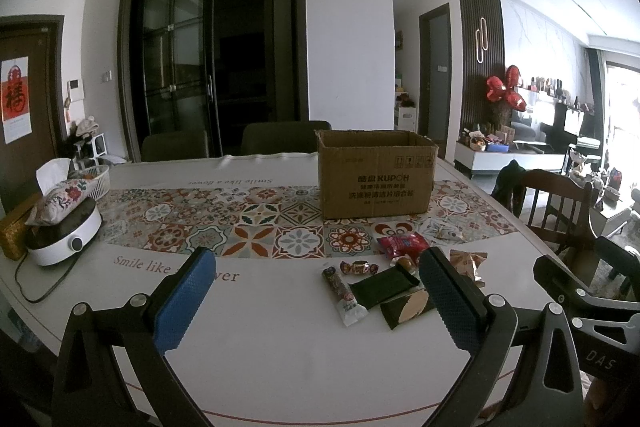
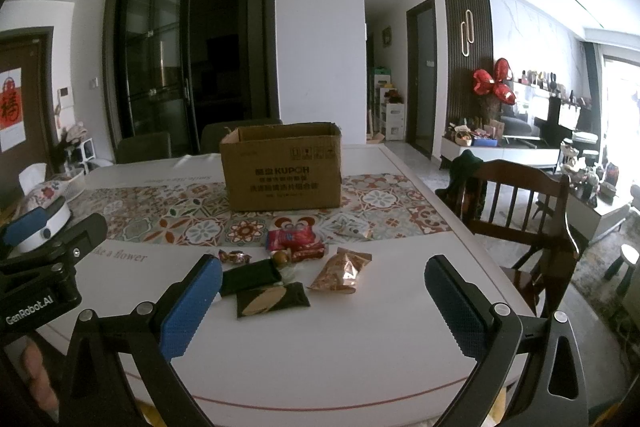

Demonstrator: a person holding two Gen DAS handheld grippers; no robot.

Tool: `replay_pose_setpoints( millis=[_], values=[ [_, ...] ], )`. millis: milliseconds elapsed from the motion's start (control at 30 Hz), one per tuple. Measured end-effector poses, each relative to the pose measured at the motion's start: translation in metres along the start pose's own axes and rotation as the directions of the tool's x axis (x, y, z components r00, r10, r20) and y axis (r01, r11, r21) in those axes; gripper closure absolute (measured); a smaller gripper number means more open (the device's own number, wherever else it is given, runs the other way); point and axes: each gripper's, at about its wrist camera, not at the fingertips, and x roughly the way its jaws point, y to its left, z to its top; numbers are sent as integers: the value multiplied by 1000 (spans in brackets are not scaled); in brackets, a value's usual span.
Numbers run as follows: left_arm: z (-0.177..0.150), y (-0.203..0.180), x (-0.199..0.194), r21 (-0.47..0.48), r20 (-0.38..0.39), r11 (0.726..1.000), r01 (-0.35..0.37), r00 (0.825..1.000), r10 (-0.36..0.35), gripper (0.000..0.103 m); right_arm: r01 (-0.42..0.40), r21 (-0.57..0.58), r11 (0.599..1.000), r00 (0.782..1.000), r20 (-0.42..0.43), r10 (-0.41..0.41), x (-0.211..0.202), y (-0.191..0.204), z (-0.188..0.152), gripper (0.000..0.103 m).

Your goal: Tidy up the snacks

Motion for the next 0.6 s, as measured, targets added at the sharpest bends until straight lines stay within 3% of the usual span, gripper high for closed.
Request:
replay_pose_setpoints(
  millis=[600],
  values=[
    [1,-4,-1,1,-5,1000,1,1000,-1,0,1,1,1000,1000,-3,-1,1,0,0,1]
  ],
)
